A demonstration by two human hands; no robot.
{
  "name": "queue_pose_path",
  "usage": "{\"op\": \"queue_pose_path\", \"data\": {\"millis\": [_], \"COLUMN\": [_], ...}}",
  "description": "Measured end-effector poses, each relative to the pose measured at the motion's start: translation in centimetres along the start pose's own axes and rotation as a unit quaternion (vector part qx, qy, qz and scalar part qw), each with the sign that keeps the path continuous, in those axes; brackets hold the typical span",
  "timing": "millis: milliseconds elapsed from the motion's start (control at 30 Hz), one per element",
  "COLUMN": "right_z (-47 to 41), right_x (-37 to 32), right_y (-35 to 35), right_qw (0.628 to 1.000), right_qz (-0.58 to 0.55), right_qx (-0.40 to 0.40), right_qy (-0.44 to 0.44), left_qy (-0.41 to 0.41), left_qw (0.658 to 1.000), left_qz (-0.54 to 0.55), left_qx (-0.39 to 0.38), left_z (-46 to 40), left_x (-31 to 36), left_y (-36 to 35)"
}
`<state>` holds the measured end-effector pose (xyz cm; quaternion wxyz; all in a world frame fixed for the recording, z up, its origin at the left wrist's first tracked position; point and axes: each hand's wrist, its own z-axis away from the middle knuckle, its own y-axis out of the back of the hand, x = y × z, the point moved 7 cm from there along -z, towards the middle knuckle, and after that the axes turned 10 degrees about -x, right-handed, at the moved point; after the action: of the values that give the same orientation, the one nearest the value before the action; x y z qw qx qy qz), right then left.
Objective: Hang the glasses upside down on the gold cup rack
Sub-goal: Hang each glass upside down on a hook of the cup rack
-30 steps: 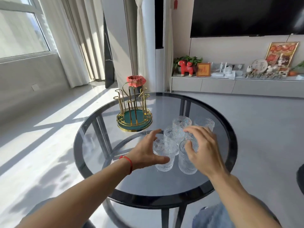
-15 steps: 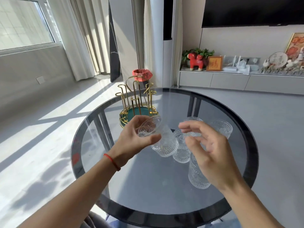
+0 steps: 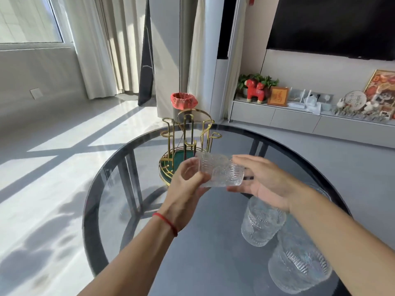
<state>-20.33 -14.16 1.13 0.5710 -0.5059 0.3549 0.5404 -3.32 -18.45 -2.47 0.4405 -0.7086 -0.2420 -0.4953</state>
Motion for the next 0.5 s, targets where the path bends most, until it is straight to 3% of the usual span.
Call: {"op": "queue_pose_path", "data": {"millis": [67, 133, 267, 333, 400, 500], "right_z": [0.1, 0.4, 1.1, 1.0, 0.3, -3.0], "right_x": [-0.8, -1.5, -4.4, -6.6, -9.3, -13.9], "right_y": [1.0, 2.5, 5.5, 7.1, 8.1, 7.2], "right_qw": [1.000, 0.995, 0.952, 0.927, 0.898, 0.867], "right_qz": [0.019, 0.081, 0.220, 0.234, 0.257, 0.296], "right_qx": [0.008, 0.061, 0.197, 0.263, 0.313, 0.315], "right_qy": [0.009, 0.019, 0.077, 0.126, 0.171, 0.248], "left_qy": [-0.009, -0.027, -0.059, -0.031, -0.005, 0.006], "left_qw": [0.989, 0.947, 0.777, 0.734, 0.714, 0.668], "left_qz": [-0.140, -0.317, -0.626, -0.678, -0.699, -0.744], "left_qx": [-0.044, -0.035, 0.026, 0.026, 0.033, 0.026], "left_z": [-0.4, -0.5, -0.4, -0.5, -0.8, -1.1], "left_x": [-0.5, -1.2, -2.6, -3.9, -4.9, -6.1], "left_y": [0.3, 1.5, 4.3, 5.4, 6.0, 5.5]}}
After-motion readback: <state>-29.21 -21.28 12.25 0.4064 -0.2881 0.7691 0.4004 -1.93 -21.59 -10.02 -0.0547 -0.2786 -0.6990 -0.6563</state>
